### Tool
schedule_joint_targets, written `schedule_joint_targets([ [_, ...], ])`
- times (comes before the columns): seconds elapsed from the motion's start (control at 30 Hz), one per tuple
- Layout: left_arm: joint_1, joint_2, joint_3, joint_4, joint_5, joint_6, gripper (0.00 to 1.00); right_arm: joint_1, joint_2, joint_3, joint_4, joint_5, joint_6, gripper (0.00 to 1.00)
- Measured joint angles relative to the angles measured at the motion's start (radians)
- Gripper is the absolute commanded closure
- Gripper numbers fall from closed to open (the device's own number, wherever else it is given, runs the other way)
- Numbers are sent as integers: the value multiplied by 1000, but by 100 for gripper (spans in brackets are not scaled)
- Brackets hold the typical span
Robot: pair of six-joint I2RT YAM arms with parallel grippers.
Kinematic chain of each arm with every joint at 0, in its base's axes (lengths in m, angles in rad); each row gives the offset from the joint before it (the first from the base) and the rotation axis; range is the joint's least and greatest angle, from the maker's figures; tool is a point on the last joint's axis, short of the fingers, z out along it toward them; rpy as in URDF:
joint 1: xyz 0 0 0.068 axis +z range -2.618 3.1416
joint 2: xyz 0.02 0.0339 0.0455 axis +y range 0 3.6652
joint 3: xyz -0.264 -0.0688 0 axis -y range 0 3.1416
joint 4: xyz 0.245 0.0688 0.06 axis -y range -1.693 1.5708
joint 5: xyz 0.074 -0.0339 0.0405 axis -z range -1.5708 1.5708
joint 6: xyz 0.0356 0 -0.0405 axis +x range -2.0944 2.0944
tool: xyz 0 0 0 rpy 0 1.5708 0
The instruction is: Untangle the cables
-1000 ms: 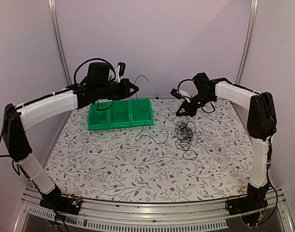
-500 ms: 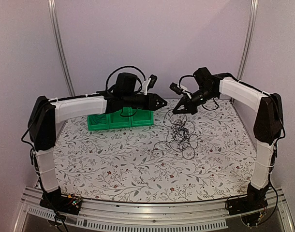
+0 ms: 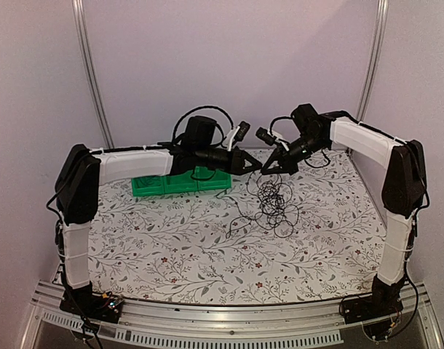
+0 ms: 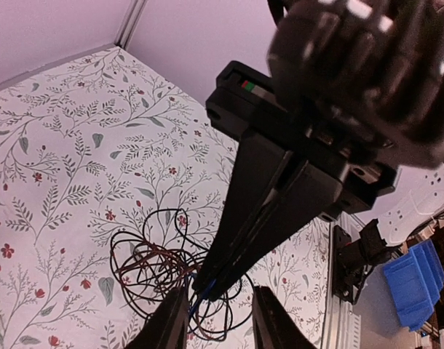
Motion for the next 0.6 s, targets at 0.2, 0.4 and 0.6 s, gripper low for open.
schedule_joint_targets([
  [0.2,0,0,-69,43,37,-3,71,0,0,-5,0,0,0,98],
  [0.4,0,-1,-125,59,47,-10,88,0,0,-5,0,-2,0,98],
  [0.6,0,-1,-125,76,58,-20,100,0,0,-9,3,-3,3,79],
])
